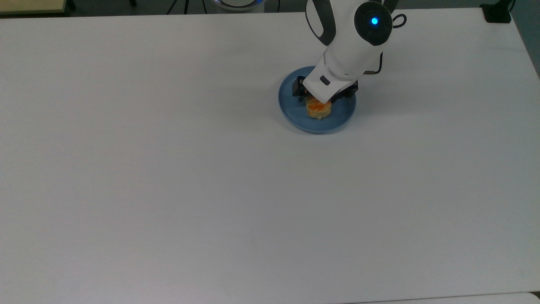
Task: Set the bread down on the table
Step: 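Close the gripper on the bread roll and lift it off the plate, then carry the bread roll beside the plate and lower it onto the table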
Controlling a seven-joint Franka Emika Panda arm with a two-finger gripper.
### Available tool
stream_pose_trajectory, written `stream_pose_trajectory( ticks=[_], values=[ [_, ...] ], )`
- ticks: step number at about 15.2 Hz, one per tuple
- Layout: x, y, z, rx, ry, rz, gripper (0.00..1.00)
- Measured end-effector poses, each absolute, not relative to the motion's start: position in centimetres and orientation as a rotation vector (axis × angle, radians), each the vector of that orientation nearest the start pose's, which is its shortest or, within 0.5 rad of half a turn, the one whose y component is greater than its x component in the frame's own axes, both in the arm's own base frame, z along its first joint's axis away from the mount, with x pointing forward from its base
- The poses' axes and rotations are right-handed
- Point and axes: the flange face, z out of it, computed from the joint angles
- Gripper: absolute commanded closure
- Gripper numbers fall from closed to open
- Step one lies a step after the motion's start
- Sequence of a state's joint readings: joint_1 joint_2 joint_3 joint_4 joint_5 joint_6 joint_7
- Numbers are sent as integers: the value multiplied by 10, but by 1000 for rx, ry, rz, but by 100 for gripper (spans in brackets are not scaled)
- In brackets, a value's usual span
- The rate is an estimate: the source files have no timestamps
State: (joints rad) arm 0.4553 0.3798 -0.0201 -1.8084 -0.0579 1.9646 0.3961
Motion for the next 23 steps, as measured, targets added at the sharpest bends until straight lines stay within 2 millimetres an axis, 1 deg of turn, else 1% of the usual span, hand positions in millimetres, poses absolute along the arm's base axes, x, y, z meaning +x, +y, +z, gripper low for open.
stream_pose_trajectory(
  ticks=[2,3,4,5,7,9,11,12,14,16,17,19,20,21,22,23],
  values=[
    [557,261,312,-3267,-125,289,45],
    [556,263,312,-3266,-132,289,51],
    [555,265,312,-3265,-135,288,52],
    [555,265,312,-3265,-136,287,57],
    [556,265,315,-3264,-136,279,58],
    [556,264,322,-3263,-132,270,58],
    [558,257,339,-3269,-122,278,58],
    [561,250,351,-3274,-126,290,58],
    [569,226,376,-3278,-149,313,57],
    [582,190,392,-3282,-186,309,57],
    [589,168,395,-3294,-210,305,57],
    [600,123,395,-3319,-239,322,55],
    [605,100,393,-3326,-244,328,53],
    [609,80,389,-3328,-241,329,53],
    [612,62,384,-3328,-234,329,51],
    [614,48,376,-3330,-224,335,46]
  ],
)
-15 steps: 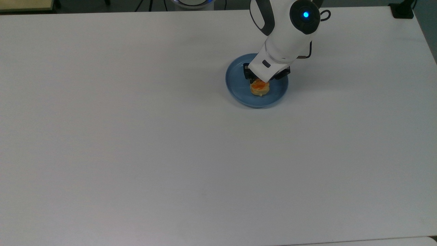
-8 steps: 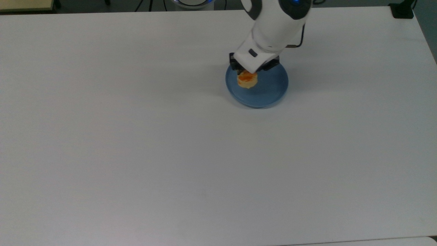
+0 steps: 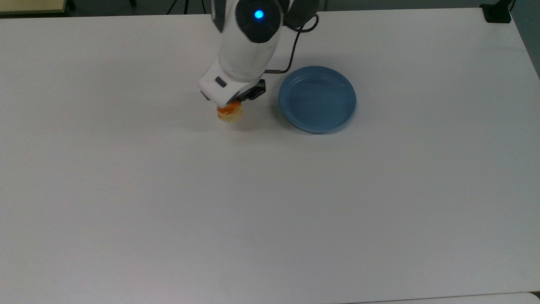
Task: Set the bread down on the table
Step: 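Carry the bread roll beside the plate and lower it onto the table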
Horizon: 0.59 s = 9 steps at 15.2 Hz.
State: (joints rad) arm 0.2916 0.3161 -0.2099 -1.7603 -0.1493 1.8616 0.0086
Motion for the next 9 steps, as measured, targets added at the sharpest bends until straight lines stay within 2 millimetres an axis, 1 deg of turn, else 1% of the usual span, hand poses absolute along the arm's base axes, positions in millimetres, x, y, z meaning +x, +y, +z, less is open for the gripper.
stream_pose_trajectory(
  ticks=[1,2,3,4,6,8,9],
  values=[
    [614,38,367,-3334,-215,351,40],
    [614,31,357,-3339,-209,371,32],
    [614,27,346,-3343,-208,384,4],
    [614,26,335,-3344,-211,403,0],
    [614,26,327,-3344,-212,422,0],
    [616,25,330,-3345,-210,410,0],
    [618,26,336,-3347,-208,390,0]
  ],
)
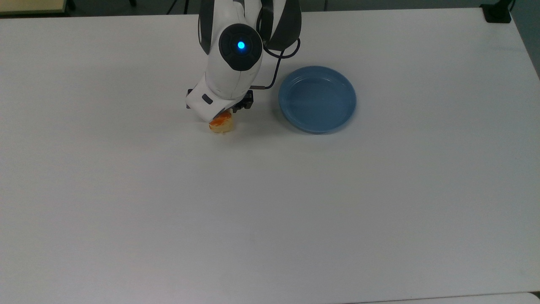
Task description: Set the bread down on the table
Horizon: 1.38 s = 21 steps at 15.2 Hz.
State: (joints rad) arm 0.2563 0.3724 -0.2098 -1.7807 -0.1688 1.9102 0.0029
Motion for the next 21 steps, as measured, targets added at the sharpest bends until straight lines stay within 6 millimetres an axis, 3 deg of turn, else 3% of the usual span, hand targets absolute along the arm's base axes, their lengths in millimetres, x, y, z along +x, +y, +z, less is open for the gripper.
stream_pose_trajectory(
  ticks=[3,7,8,11,16,21],
  values=[
    [625,31,377,-3351,-206,281,0],
    [624,41,473,-3320,-154,163,0],
    [620,42,506,-3298,-134,91,0],
    [606,39,555,-3265,-100,-31,0],
    [581,35,600,-3175,42,-97,0],
    [570,35,604,-3169,72,-28,0]
  ],
)
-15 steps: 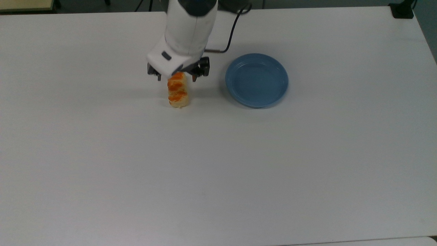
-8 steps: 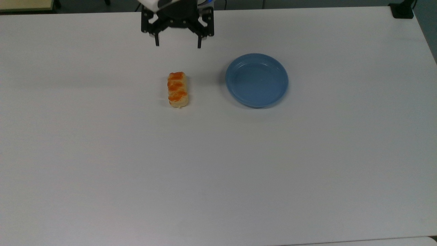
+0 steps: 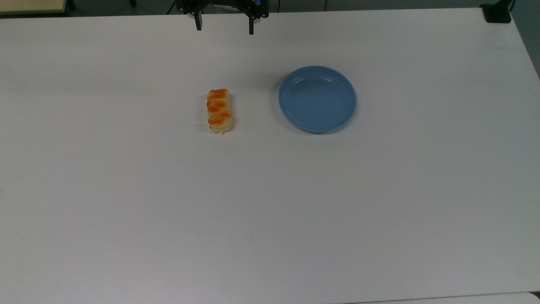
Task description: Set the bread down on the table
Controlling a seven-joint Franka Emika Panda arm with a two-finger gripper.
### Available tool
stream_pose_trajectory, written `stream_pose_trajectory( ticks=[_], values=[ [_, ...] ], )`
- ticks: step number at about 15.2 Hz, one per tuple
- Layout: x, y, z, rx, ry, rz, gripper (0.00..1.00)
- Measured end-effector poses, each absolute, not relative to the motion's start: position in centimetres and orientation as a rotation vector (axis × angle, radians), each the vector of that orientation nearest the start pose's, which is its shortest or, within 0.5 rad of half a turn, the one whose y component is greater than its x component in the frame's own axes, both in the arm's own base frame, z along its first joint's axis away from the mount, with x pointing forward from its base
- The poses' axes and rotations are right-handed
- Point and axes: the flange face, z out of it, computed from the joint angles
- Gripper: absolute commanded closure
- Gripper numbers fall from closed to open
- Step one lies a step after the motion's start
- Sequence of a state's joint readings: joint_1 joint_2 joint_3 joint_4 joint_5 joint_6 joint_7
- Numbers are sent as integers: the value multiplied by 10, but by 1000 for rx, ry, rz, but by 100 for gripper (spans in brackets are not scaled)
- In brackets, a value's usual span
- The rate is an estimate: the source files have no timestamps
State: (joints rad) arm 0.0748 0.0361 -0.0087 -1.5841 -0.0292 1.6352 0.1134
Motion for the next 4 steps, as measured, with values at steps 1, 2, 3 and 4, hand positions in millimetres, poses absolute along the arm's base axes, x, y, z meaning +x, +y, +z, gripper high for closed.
stream_pose_trajectory(
  ticks=[1,2,3,4],
  values=[
    [570,34,603,-3169,76,-27,0],
    [570,32,603,-3169,79,-27,0],
    [570,31,603,-3169,82,-27,0],
    [570,31,603,-3169,84,-27,0]
  ],
)
